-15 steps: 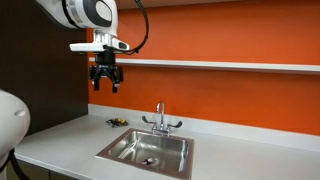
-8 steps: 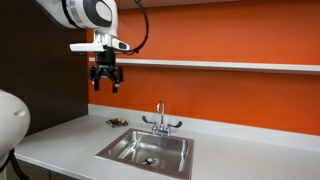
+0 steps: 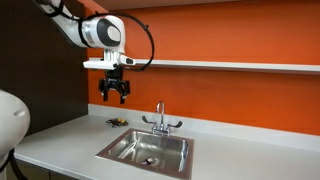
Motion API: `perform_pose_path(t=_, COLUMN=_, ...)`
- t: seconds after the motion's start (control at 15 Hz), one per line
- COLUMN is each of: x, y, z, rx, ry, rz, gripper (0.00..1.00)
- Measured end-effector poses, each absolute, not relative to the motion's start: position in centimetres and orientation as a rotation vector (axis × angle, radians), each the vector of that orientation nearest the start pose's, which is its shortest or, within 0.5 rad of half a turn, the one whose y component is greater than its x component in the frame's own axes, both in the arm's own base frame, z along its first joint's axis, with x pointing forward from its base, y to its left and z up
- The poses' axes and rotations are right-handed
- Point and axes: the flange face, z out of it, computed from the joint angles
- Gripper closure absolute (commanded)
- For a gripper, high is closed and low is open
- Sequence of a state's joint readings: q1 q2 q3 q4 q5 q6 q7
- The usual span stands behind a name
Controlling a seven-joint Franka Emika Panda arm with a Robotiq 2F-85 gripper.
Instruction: Remove the snack packet from the sink
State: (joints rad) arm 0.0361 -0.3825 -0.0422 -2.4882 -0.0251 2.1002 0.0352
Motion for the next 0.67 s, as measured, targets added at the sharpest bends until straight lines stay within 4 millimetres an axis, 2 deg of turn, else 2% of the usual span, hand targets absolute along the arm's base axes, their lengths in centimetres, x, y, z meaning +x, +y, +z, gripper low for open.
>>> perform_pose_path(t=0.27, x=45.1, y=-1.0, z=37.5, rx=-3.151, ry=0.063, rz=0.088, gripper=0.00)
perform_pose_path(t=0.67, x=49.3, y=-1.5, z=31.4, rx=-3.155, ry=0.084, rz=0.182, gripper=0.00)
